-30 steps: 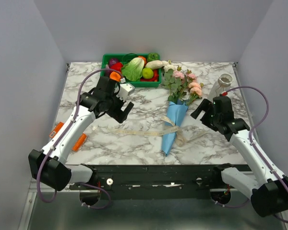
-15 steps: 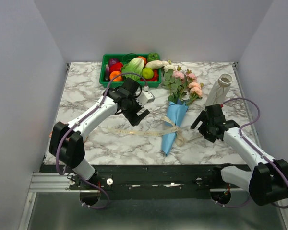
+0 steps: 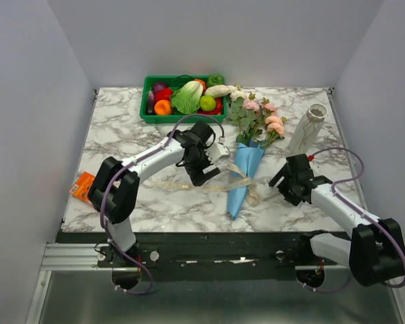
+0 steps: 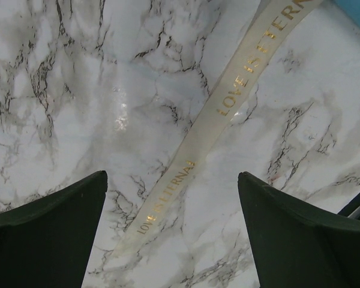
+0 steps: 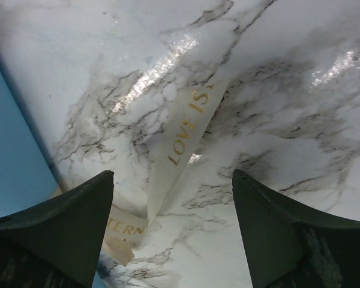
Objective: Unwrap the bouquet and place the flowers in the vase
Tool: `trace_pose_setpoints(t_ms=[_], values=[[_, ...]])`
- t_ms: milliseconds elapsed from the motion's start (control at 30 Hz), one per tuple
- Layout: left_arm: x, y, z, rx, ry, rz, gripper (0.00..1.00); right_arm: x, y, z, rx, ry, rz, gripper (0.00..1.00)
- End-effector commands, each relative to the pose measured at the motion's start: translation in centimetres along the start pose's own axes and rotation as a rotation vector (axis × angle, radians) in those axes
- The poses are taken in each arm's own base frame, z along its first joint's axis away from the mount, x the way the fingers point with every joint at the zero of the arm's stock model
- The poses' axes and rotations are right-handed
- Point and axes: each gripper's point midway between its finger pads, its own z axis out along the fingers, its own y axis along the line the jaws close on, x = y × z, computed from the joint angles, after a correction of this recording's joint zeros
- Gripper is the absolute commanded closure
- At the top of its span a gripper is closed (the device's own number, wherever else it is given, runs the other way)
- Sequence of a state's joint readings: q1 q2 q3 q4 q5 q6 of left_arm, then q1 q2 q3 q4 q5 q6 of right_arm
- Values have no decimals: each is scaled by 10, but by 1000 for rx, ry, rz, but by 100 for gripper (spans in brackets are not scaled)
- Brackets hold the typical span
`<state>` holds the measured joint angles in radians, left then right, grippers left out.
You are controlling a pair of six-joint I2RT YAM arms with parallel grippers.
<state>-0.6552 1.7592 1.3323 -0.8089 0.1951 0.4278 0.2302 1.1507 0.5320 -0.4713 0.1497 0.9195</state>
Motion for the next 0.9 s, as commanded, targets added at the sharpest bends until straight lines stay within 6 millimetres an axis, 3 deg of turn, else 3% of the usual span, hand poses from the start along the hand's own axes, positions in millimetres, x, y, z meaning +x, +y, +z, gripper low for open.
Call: trace_pose_setpoints(t_ms=[0,233,533,667,867], values=[[-11,-6,21,-19,-22,85,1,1,3,5,-35,-37,44,15],[-22,-11,47,-46,-10,146,1,3,4,7,-57,-49,61,20],[-9,-26,68,-3,30,194,3,6,8,12,-68,-43,60,25],[-1,-27,75,5,55,198,22,5,10,14,-77,-46,62,32],[7,-30,86,16,82,209,39,5,13,16,-86,-47,63,33]])
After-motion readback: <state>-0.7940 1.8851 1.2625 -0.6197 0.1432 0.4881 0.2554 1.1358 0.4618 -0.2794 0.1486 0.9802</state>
